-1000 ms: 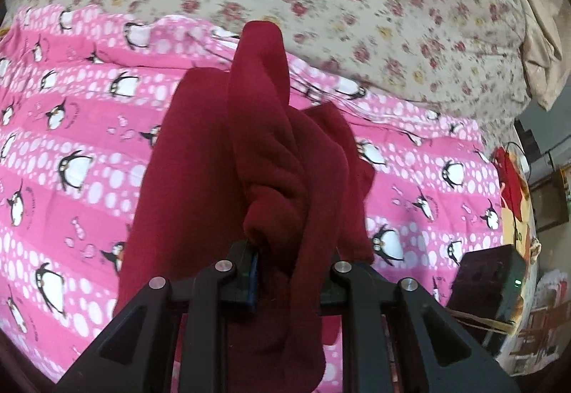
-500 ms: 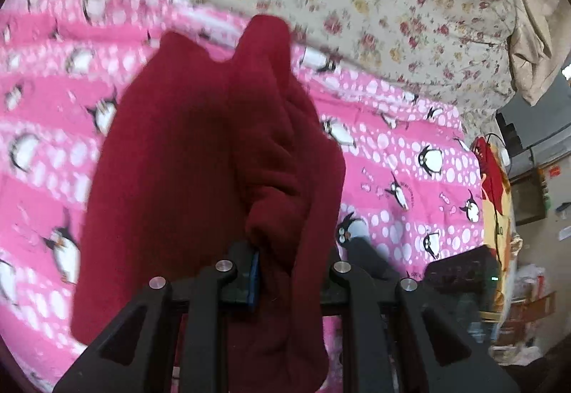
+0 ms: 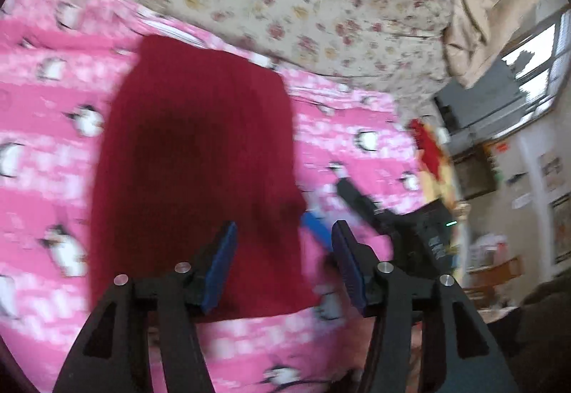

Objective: Fold small clothes

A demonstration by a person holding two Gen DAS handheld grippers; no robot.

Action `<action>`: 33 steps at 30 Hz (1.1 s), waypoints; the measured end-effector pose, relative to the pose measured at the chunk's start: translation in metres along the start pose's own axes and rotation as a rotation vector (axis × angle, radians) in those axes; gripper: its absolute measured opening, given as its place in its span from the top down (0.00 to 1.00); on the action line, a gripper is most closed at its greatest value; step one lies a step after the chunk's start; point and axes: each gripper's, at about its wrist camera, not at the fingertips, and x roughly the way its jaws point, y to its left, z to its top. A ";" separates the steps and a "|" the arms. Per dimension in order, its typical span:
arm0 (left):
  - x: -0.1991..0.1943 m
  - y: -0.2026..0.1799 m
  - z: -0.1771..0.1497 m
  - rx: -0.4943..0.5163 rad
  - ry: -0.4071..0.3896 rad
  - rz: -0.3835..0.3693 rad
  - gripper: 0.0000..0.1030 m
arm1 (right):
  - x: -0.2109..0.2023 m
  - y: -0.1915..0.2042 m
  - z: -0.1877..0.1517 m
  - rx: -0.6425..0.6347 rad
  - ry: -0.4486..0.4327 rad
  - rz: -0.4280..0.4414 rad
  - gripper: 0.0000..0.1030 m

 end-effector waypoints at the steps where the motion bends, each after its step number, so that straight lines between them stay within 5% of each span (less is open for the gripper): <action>1: -0.003 0.008 -0.003 0.001 -0.007 0.056 0.67 | 0.002 0.004 0.000 -0.020 0.001 -0.010 0.26; 4: 0.000 0.032 -0.013 -0.017 0.009 0.151 0.67 | 0.009 0.013 -0.002 -0.078 0.008 -0.045 0.25; 9: 0.003 0.056 -0.024 -0.045 -0.002 0.185 0.67 | 0.028 0.041 -0.021 -0.277 0.093 -0.090 0.29; 10: 0.002 0.057 -0.025 -0.038 -0.006 0.185 0.67 | 0.033 0.049 -0.027 -0.349 0.106 -0.121 0.36; 11: 0.001 0.057 -0.025 -0.035 -0.007 0.189 0.67 | 0.038 0.057 -0.033 -0.424 0.114 -0.172 0.62; 12: 0.000 0.056 -0.026 -0.030 -0.007 0.198 0.67 | 0.043 0.061 -0.039 -0.470 0.119 -0.225 0.78; 15: -0.005 0.053 -0.029 -0.017 -0.012 0.207 0.67 | 0.039 0.058 -0.046 -0.444 0.148 -0.230 0.81; 21: 0.002 0.060 -0.037 -0.013 -0.033 0.259 0.67 | 0.031 0.053 -0.051 -0.493 0.156 -0.374 0.82; 24: 0.001 0.056 -0.039 0.015 -0.047 0.287 0.67 | 0.030 0.050 -0.050 -0.478 0.138 -0.353 0.79; 27: -0.002 0.055 -0.038 0.013 -0.048 0.293 0.67 | 0.022 0.058 -0.047 -0.480 0.087 -0.335 0.68; 30: -0.005 0.055 -0.035 0.002 -0.058 0.299 0.67 | 0.019 0.063 -0.045 -0.476 0.041 -0.346 0.47; 33: -0.011 0.057 -0.033 0.000 -0.080 0.327 0.67 | 0.021 0.065 -0.040 -0.458 0.035 -0.345 0.45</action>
